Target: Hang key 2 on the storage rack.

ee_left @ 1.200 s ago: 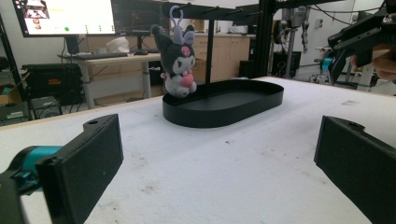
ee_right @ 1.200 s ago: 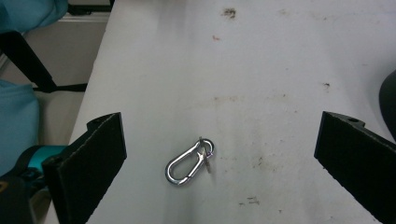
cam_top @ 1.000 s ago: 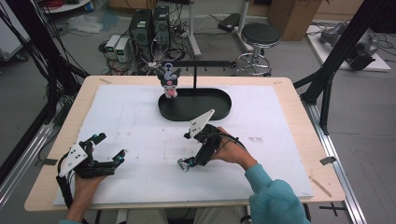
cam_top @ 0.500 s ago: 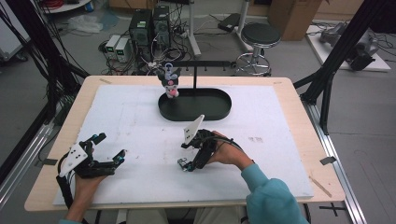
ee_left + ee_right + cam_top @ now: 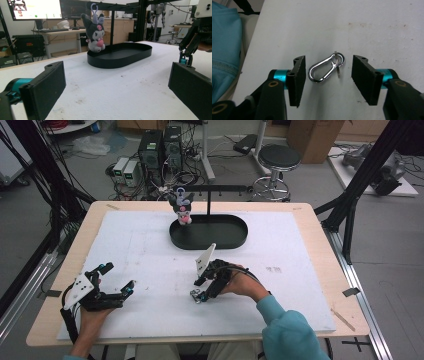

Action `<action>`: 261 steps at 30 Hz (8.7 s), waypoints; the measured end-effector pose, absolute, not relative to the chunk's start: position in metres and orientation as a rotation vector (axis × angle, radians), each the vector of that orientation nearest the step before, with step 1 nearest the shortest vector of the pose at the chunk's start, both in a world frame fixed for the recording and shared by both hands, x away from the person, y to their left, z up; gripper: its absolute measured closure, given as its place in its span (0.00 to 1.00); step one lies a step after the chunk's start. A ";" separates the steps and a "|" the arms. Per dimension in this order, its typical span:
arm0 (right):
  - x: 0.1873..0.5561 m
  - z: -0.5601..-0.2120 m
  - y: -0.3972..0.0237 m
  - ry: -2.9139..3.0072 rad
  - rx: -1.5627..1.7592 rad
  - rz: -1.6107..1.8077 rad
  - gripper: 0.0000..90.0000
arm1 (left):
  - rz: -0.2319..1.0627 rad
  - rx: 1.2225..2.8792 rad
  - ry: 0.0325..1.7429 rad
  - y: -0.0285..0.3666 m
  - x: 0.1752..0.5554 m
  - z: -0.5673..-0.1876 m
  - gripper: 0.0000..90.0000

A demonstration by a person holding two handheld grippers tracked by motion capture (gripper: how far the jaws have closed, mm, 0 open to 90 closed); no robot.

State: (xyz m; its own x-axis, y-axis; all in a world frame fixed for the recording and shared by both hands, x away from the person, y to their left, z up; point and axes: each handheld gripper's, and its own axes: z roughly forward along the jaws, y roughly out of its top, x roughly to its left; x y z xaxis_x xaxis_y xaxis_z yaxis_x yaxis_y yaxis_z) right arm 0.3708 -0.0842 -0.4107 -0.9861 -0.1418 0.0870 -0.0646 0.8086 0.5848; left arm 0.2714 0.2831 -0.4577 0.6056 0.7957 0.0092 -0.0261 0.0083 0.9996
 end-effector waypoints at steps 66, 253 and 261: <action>0.377 -0.407 -0.082 -2.931 0.003 -0.914 0.99 | 0.729 1.426 0.698 0.284 0.271 -0.458 0.02; 0.562 -0.268 -0.170 -3.004 -0.916 -1.468 0.83 | 0.724 1.410 0.705 0.285 0.271 -0.458 0.02; 0.548 -0.262 -0.178 -2.805 -0.996 -1.677 0.09 | 0.727 1.415 0.702 0.285 0.271 -0.458 0.02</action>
State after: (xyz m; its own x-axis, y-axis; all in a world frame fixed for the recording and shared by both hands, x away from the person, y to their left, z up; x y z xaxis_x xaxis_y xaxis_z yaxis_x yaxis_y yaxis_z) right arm 0.5481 -0.1784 -0.2624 -0.7956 0.6030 0.0580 0.3366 0.3605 0.8699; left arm 0.2711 0.2849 -0.4581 0.6057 0.7957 -0.0009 -0.0291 0.0233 0.9993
